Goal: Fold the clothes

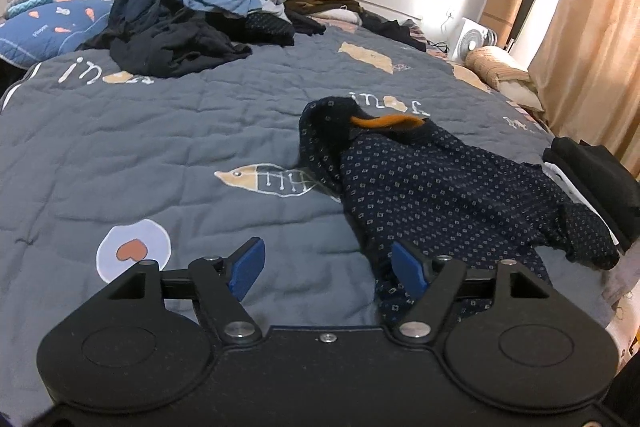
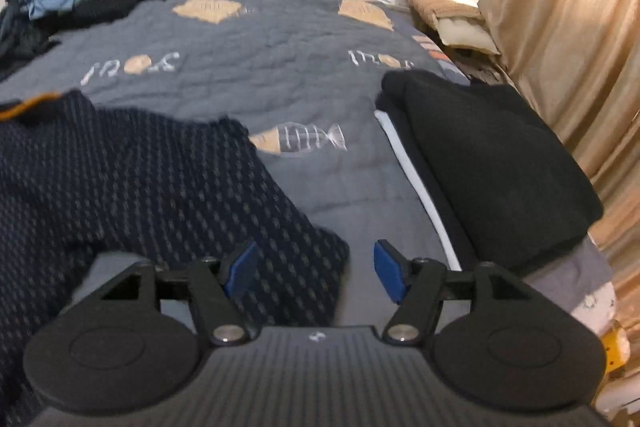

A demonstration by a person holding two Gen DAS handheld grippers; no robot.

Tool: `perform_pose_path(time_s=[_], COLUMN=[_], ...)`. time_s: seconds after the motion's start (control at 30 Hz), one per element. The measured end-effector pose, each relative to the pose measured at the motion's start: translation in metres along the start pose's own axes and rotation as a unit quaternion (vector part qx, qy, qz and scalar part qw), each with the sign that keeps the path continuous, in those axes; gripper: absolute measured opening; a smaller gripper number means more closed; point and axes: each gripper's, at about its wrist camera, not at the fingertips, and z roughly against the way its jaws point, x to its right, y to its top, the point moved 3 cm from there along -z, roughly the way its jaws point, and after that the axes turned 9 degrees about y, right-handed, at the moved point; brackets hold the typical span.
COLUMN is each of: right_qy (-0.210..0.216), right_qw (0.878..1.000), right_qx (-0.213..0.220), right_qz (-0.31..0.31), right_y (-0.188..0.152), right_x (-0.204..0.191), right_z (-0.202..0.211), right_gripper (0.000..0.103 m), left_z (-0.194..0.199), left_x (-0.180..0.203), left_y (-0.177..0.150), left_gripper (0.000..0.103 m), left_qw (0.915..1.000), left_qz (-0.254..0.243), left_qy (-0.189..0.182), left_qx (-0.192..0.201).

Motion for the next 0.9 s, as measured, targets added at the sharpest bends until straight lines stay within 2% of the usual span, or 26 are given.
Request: perform_pose_path(time_s=[0.07,0.2,0.3,0.37,0.4,0.53,0.7,0.9], right_qy=[0.004,0.056,0.085,0.118,0.134,0.175,0.190,0.193], right_qw=[1.000,0.996,0.992,0.987,0.985,0.979,0.976,0.975], right_qx=[0.016,0.065,0.091,0.102,0.105,0.105,0.103,0.107], right_qz=[-0.011,-0.025,-0.022,-0.022,-0.019,0.007,0.038,0.016], right_y=[-0.005,-0.003,0.005,0.012,0.015,0.022,0.025,0.033], right_x=[-0.002,-0.022,-0.055,-0.080,-0.094,-0.145,-0.185,-0.187], right_z=[0.008,0.022,0.025,0.024,0.022,0.016,0.015,0.005], right_gripper=[0.064,0.064,0.065,0.065,0.065,0.066,0.066,0.066], left_z=[0.003,0.008,0.012,0.016,0.017,0.016,0.016,0.002], left_x=[0.003,0.017,0.023,0.027,0.028,0.031,0.038,0.045], left_y=[0.002,0.007,0.011,0.015,0.016,0.022,0.031,0.043], left_gripper=[0.070,0.070,0.070,0.071,0.074,0.074,0.074,0.077], left_qw=[1.0000,0.9991,0.9974,0.9957,0.9948,0.9938,0.9902,0.9871], left_qz=[-0.002,-0.035,-0.060,-0.076,-0.084,-0.094,-0.120,-0.139], left_qy=[0.000,0.008,0.017,0.023,0.026,0.027,0.028,0.025], left_qx=[0.006,0.022,0.036,0.046,0.051,0.053,0.066,0.075])
